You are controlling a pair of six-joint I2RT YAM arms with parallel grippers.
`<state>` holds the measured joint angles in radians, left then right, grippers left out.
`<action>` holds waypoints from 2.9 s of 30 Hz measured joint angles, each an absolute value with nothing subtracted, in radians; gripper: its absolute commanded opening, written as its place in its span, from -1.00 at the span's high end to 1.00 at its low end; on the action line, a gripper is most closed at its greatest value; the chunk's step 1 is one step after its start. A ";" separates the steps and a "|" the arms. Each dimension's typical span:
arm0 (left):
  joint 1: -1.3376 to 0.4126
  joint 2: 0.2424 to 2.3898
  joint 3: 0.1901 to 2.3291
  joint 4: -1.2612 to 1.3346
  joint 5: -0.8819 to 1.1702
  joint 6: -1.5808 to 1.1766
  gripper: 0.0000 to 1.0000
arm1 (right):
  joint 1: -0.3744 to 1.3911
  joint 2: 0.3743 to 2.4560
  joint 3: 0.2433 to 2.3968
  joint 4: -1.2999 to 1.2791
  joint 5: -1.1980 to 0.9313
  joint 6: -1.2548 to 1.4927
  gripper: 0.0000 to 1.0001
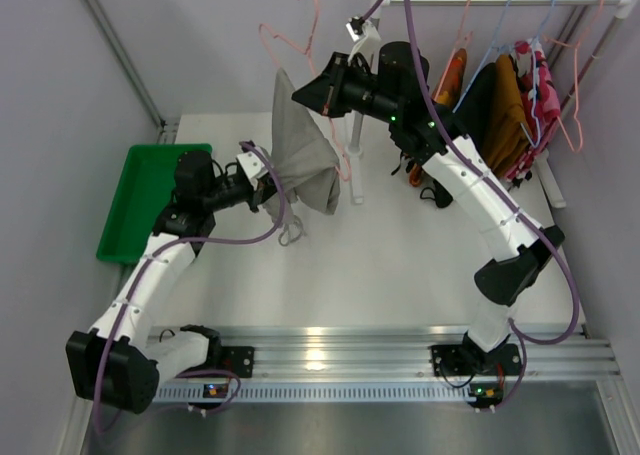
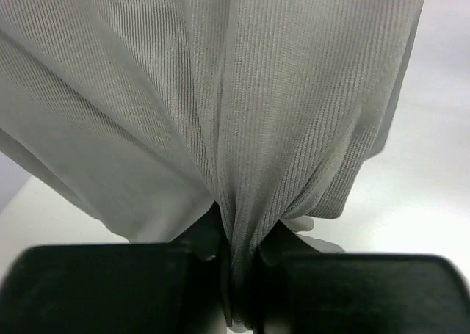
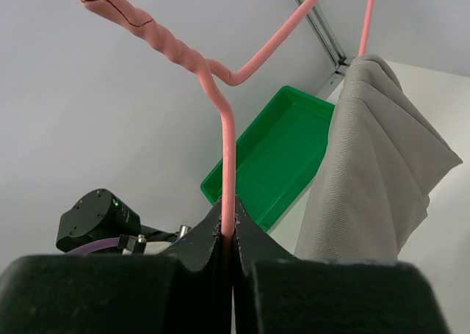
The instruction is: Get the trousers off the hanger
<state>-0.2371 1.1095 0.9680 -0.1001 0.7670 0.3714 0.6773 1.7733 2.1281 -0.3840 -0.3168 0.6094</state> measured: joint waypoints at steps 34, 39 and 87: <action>-0.205 1.097 1.064 -0.188 0.875 0.160 1.00 | 0.663 1.749 2.035 -0.383 -0.284 0.554 1.00; -0.198 1.097 1.111 -0.159 0.863 0.053 1.00 | 0.663 1.730 1.958 -0.380 -0.263 0.520 1.00; 0.201 0.992 1.233 -0.069 -0.562 0.031 1.00 | 0.693 1.486 1.515 -0.344 -0.425 0.442 1.00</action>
<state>0.2008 0.9924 1.2331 -0.0692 -0.5621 0.0307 0.6930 1.4864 1.5146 -0.3443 -0.4252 0.4416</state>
